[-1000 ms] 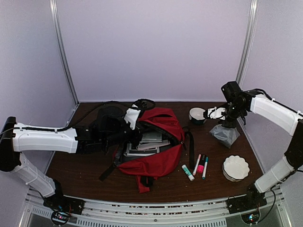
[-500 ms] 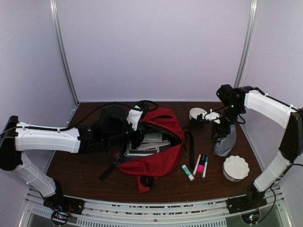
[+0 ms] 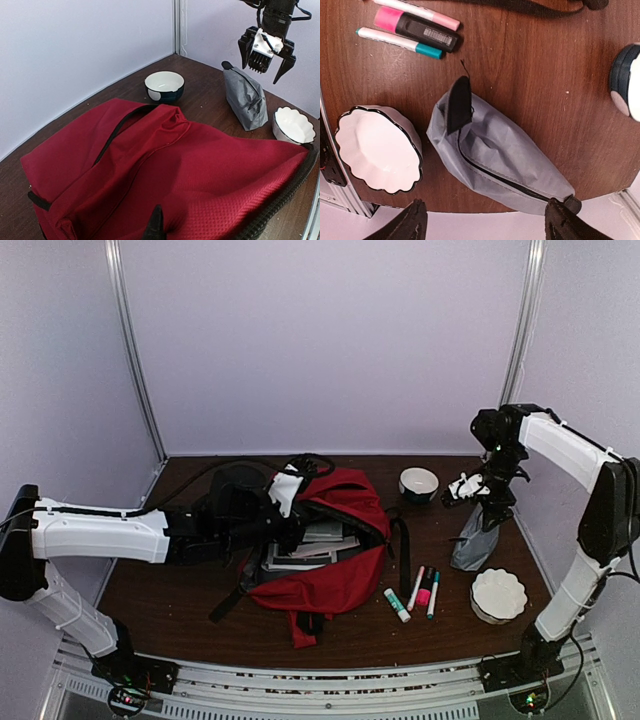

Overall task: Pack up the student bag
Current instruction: Adjust the pencil case at the center of the board, then pick up the pencil case from the center of the board.

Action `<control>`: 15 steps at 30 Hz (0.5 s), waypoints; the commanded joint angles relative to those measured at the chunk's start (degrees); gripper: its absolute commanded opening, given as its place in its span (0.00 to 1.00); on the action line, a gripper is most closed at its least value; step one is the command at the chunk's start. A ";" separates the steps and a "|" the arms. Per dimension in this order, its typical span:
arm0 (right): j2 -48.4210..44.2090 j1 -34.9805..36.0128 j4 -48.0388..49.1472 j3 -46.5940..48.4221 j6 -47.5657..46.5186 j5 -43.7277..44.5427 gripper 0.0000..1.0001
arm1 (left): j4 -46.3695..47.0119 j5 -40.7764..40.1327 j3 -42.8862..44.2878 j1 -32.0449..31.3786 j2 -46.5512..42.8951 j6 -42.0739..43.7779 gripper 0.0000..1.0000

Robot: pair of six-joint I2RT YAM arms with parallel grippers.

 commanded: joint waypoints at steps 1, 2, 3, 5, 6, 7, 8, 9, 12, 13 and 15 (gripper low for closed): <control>2.29 -1.32 -1.06 2.50 -6.32 3.90 0.83 | 2.50 2.46 0.81 -0.12 -0.84 -0.64 0.00; 2.91 -1.27 -0.76 2.26 -6.81 4.16 0.84 | 2.35 2.50 0.81 -0.08 -0.93 -0.70 0.00; 3.36 -1.28 -0.55 2.02 -7.59 5.05 0.84 | 2.20 2.51 0.72 -0.10 -0.93 -0.69 0.00; 4.42 -1.27 1.03 1.12 -8.49 7.35 0.89 | 1.77 2.53 0.79 -0.13 -1.00 -0.82 0.00; 4.87 -1.32 2.00 0.66 -8.82 8.49 0.91 | 1.59 2.59 0.80 -0.15 -1.06 -0.92 0.00; 5.40 -1.33 3.20 0.27 -8.98 9.92 0.91 | 1.47 2.55 0.78 -0.13 -1.03 -1.07 0.00; 6.06 -1.32 4.38 0.15 -8.91 10.66 0.91 | 1.49 2.55 0.74 -0.12 -0.98 -1.30 0.00; 7.05 -1.41 4.87 0.38 -9.00 10.84 0.91 | 1.46 2.55 0.77 -0.13 -0.90 -1.49 0.00; 10.21 -1.37 5.58 2.05 -9.35 10.50 0.91 | 0.89 2.71 1.05 -0.11 -0.78 -2.39 0.00; 11.46 -1.42 5.75 2.68 -9.57 10.85 0.90 | 0.72 2.88 1.02 -0.13 -0.82 -2.62 0.00; 14.07 -1.49 6.05 3.95 -9.78 11.90 0.89 | 0.37 2.87 0.86 -0.13 -1.00 -3.31 0.00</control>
